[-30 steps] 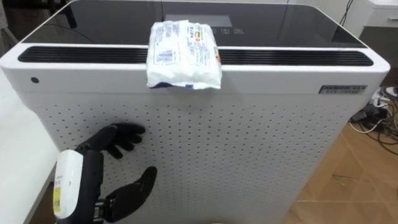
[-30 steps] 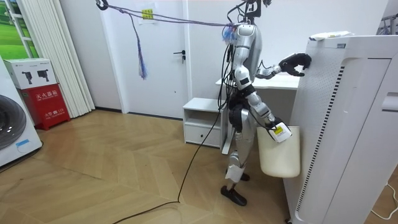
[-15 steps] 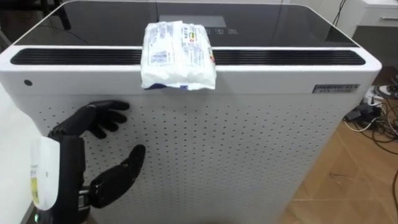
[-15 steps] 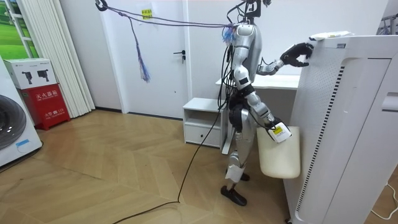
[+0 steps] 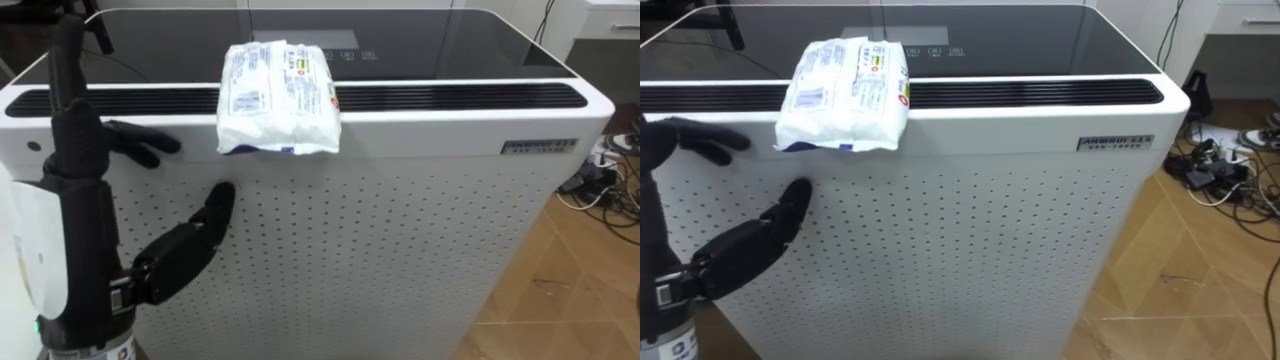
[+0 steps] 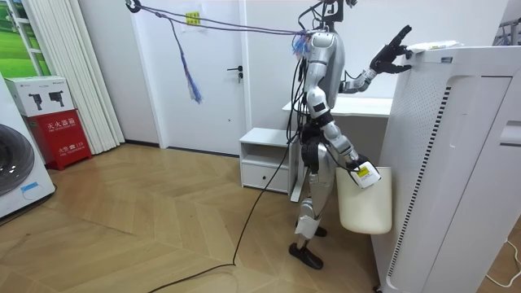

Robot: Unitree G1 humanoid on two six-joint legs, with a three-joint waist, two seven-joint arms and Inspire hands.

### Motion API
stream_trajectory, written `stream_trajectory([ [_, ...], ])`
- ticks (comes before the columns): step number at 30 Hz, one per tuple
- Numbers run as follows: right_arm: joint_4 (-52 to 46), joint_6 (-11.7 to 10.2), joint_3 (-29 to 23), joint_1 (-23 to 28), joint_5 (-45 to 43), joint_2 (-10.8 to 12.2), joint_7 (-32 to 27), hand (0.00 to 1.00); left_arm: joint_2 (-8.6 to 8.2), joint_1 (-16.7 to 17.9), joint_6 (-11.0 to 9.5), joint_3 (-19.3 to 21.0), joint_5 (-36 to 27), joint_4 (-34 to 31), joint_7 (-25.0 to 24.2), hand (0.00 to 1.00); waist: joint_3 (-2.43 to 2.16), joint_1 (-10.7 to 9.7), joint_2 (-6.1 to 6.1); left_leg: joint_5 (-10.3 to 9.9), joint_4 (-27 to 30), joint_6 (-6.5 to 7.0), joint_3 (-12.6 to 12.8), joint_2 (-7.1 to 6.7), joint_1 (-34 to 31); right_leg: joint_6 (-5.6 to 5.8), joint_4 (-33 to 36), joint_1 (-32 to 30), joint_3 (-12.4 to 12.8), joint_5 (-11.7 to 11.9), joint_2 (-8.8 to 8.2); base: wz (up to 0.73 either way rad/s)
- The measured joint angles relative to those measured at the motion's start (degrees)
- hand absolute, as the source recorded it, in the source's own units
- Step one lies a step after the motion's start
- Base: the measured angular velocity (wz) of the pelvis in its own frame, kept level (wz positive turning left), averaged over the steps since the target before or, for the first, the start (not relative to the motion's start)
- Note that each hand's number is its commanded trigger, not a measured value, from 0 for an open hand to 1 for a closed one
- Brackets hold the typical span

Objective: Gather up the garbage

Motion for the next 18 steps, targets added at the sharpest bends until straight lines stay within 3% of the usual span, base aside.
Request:
stream_trajectory([
  [4, 0.0, 0.0, 0.0, 0.2, 0.0, -0.1, 0.0, 1.00, -0.04, -1.6, -0.1, 0.5, -0.1, -0.7, 0.5, 0.00, -0.07, -0.1, 0.25, 0.0, -0.3, 0.00, 0.2, 0.00, 0.8, 0.05, 0.0, 0.5, 0.2, 0.0, 0.01, -0.04],
  [8, -0.3, 0.0, 0.2, 0.4, 0.0, -0.3, 0.0, 1.00, -0.15, -1.7, -0.6, 1.3, 0.1, -3.7, 1.5, 0.00, -0.13, 0.0, 0.34, 0.0, -0.8, 0.08, 0.7, 0.05, 1.6, 0.13, -0.1, 0.9, 0.5, -0.1, 0.07, -0.07],
  [18, -1.3, 0.0, 0.2, 0.5, 0.2, -0.5, 0.3, 1.00, -0.04, -1.7, -0.1, 1.1, 2.8, -4.0, 1.7, 0.00, -0.41, -0.2, 0.78, -0.1, -0.8, 0.16, 0.7, 0.03, 1.8, 0.17, -0.2, 0.9, 0.6, -0.1, 0.06, 0.00],
])
